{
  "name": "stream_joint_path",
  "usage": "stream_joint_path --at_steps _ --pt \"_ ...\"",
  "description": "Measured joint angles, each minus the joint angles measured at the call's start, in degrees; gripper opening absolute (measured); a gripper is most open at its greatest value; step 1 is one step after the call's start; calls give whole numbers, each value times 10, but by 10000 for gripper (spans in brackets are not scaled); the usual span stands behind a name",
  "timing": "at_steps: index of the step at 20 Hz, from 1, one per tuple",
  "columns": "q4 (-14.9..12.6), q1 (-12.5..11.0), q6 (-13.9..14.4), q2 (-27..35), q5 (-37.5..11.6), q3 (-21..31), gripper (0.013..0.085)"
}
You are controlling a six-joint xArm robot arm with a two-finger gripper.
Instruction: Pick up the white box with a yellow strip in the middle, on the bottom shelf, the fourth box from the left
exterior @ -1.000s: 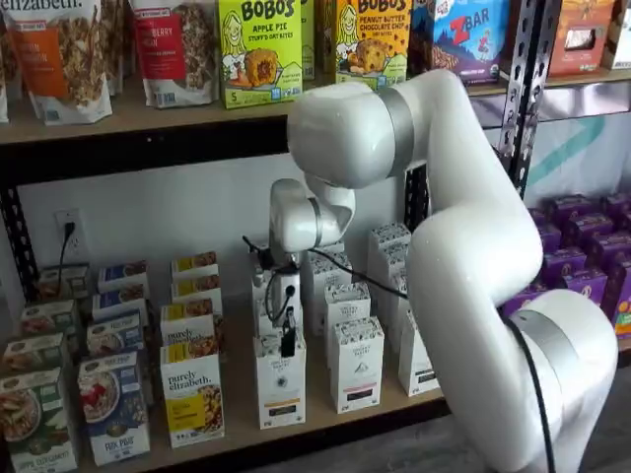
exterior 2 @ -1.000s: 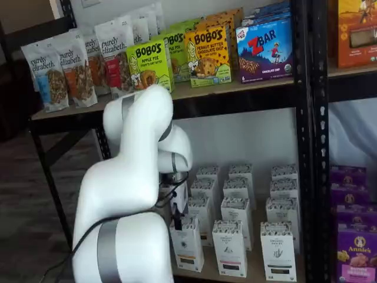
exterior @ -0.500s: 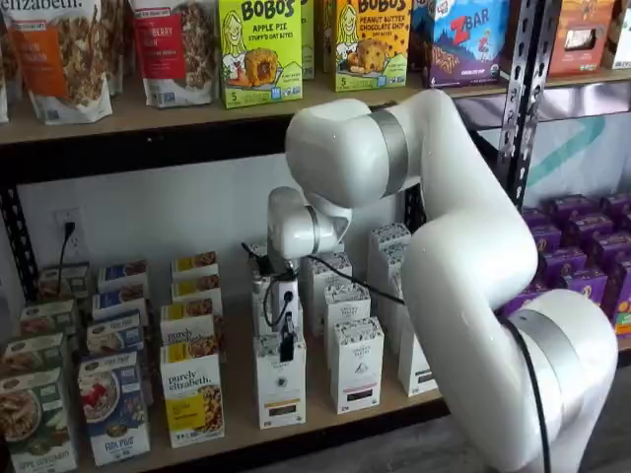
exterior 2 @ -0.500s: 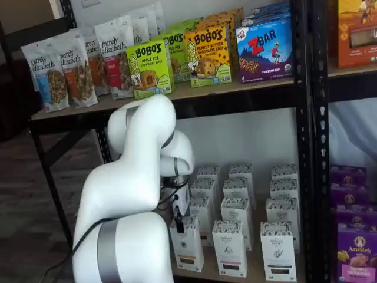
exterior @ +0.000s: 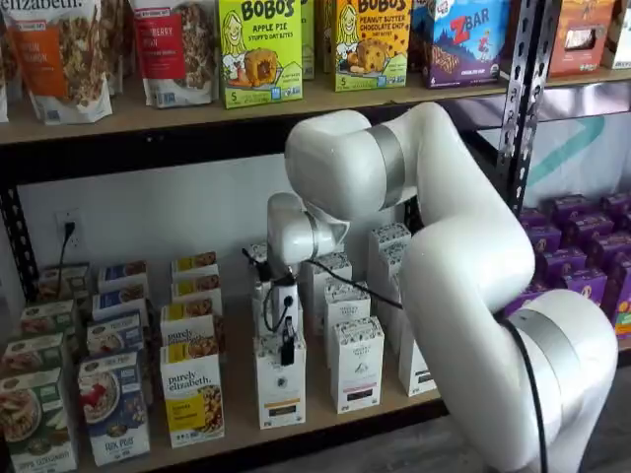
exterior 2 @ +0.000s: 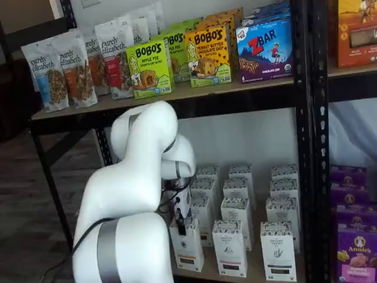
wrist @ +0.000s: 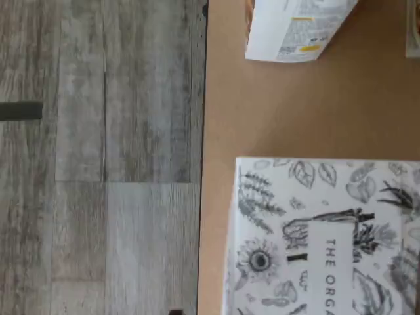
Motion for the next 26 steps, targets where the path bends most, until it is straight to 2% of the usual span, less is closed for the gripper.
stream_joint_path --at_steps 14,16,19,20,23,26 --pt "-9 1 6 18 -26 -2 850" --pt "-11 -1 7 19 -25 -3 770" --pt "-11 -2 5 18 -30 1 730" --pt "-11 -2 5 18 -31 3 690" --pt "-5 -2 0 14 -53 15 690" --pt "-5 -1 0 15 -47 13 690"
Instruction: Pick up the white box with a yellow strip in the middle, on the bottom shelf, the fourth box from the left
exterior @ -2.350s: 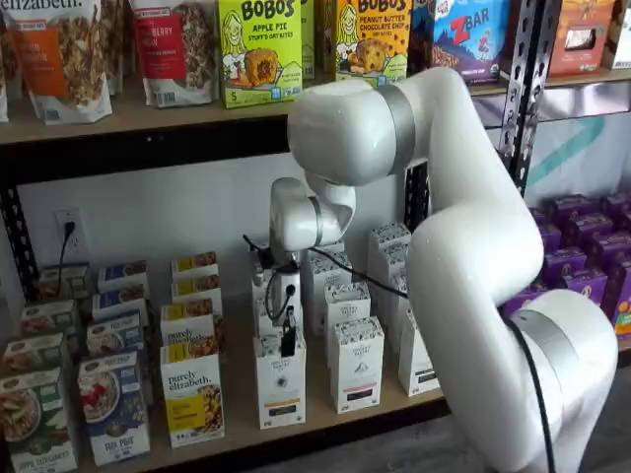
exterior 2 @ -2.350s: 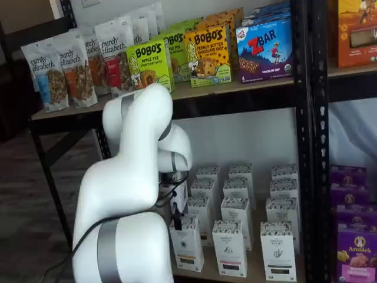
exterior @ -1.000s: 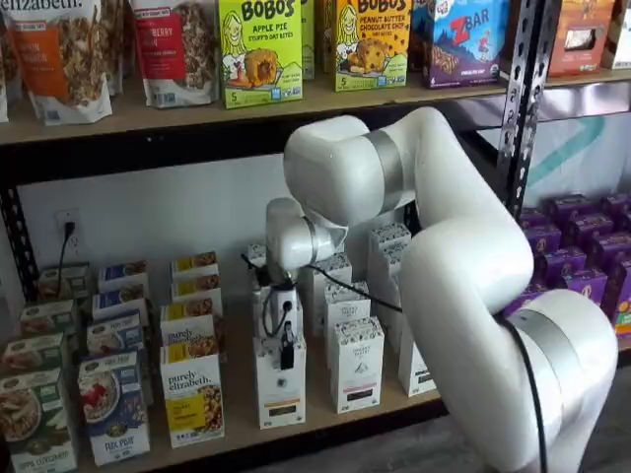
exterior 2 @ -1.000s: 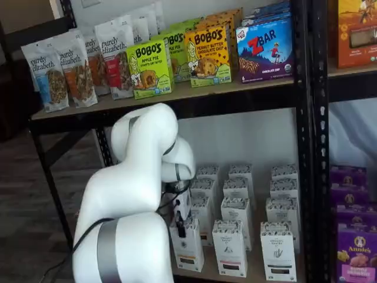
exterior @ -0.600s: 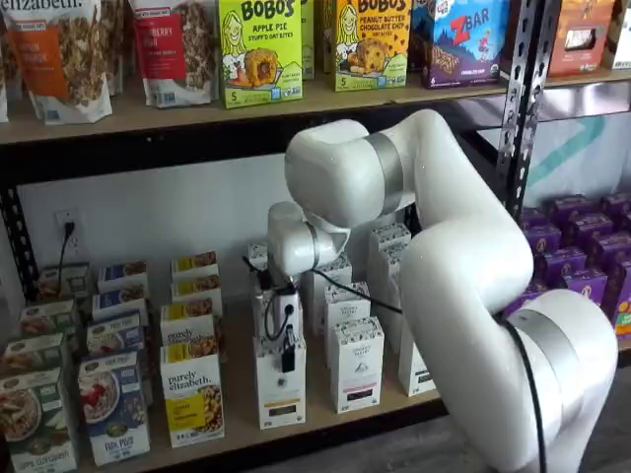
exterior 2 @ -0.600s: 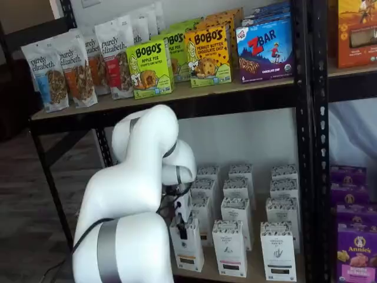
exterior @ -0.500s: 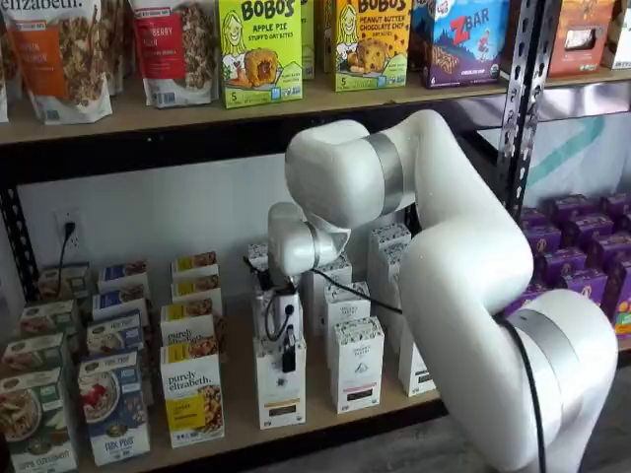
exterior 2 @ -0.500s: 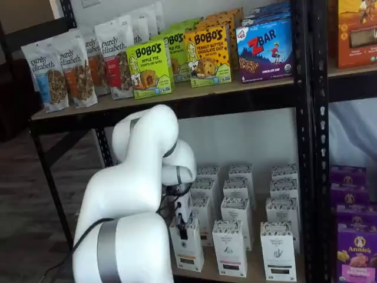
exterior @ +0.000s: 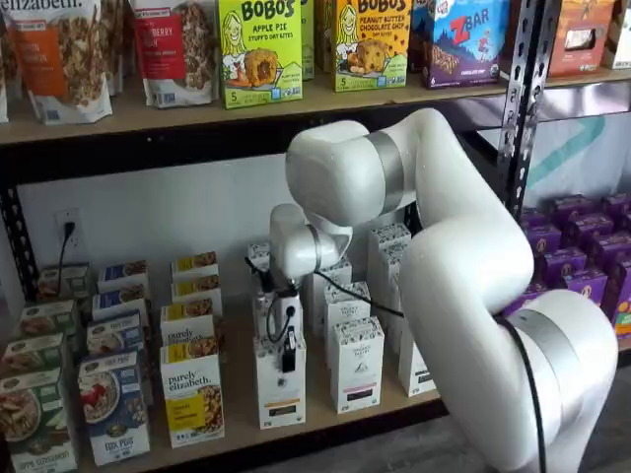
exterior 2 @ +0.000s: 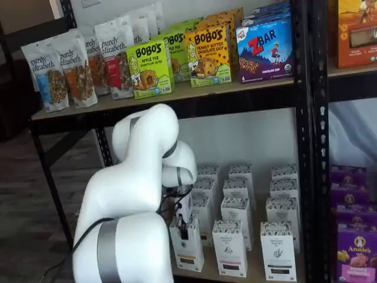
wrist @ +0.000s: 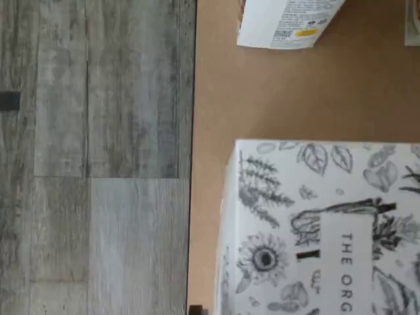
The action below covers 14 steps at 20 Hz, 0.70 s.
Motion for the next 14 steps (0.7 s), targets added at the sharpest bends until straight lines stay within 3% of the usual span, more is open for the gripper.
stream_joint_path --at_steps 3,5,6,10,14 --pt "1 1 0 0 -2 1 690" --pt "0 2 2 1 4 -1 610" --pt "0 3 3 1 7 -2 610" --pt "1 3 2 -6 6 7 490" --pt "2 4 2 -16 -5 24 490"
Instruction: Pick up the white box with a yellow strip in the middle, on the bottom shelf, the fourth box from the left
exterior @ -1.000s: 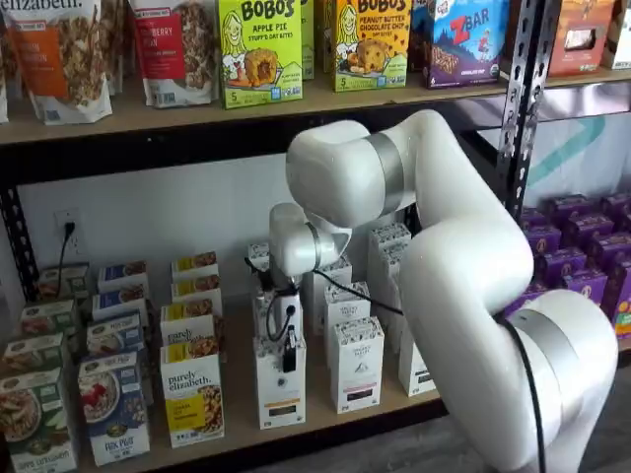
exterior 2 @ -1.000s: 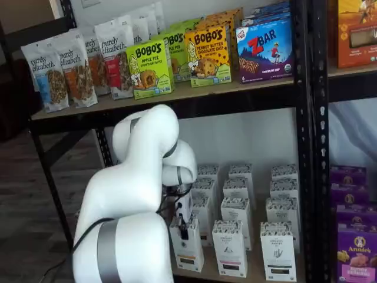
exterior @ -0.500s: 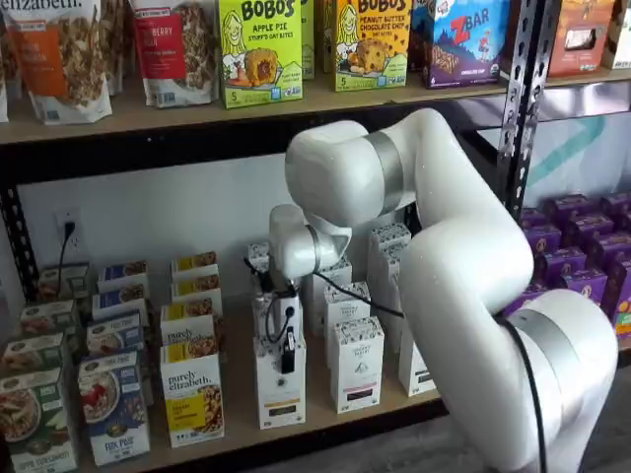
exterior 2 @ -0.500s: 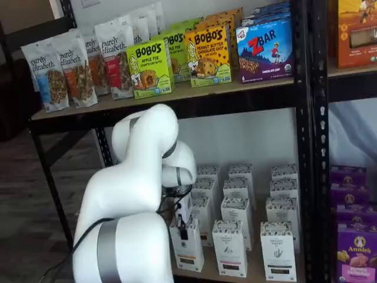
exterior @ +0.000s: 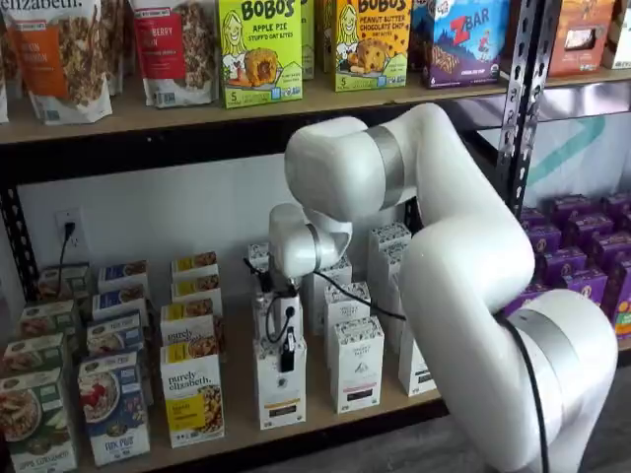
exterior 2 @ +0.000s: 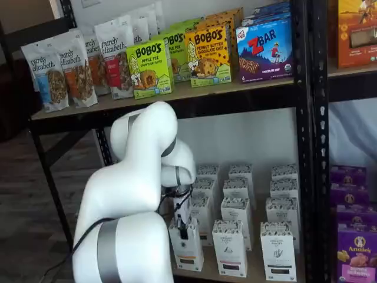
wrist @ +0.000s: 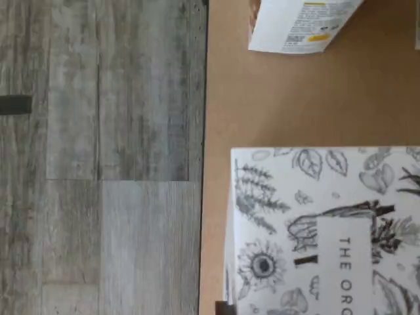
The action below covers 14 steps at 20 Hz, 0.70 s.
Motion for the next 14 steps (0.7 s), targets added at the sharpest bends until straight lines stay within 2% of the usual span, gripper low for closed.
stream_joint_path --at_steps 7,14 --pt "7 7 0 -46 -15 69 490" --pt "27 20 -8 -122 -57 186 490"
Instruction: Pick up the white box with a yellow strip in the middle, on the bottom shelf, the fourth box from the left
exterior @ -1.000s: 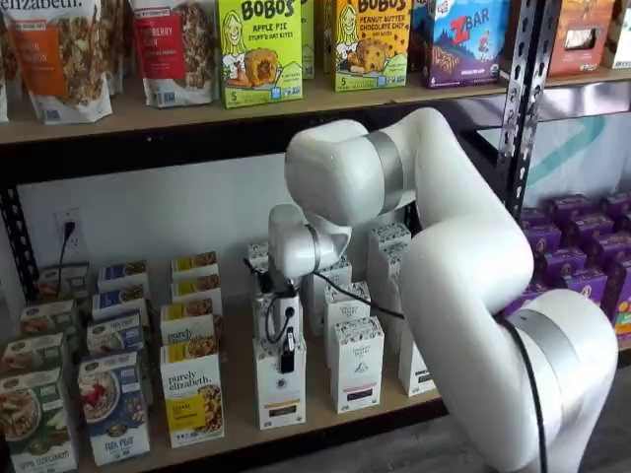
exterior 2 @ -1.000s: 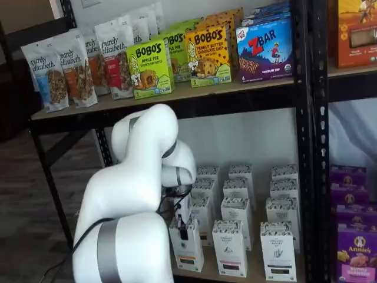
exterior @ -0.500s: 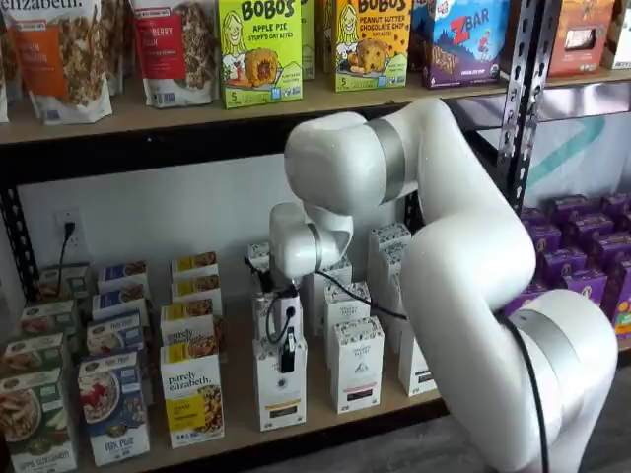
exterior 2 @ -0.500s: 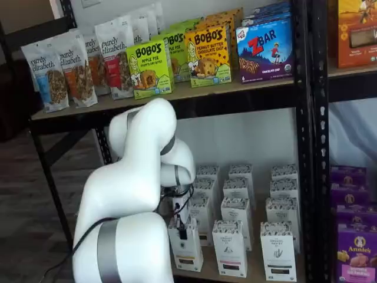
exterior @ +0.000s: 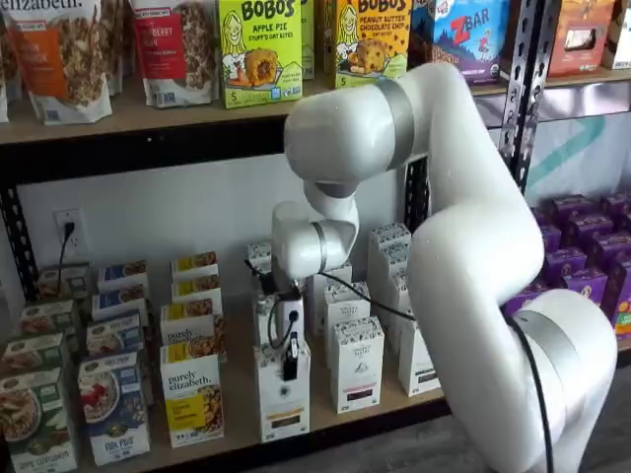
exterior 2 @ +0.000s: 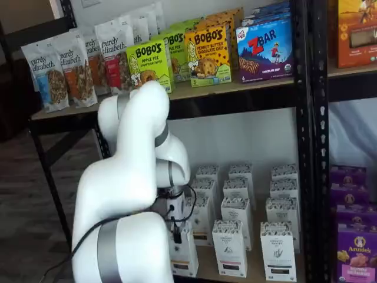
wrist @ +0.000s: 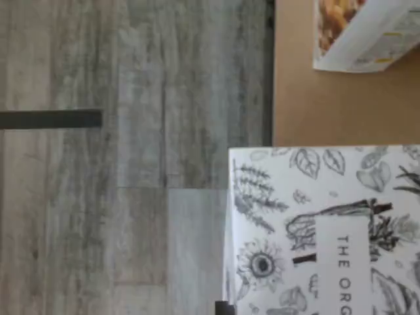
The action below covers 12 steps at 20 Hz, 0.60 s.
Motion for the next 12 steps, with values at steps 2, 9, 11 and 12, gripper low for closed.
stream_joint_path --at_steps 2,9,11,12 --pt "5 4 -2 -29 -14 40 490" --pt "1 14 10 -120 -53 162 490" --pt "5 17 8 -160 -66 209 490" --pt "7 17 8 -172 -68 223 490"
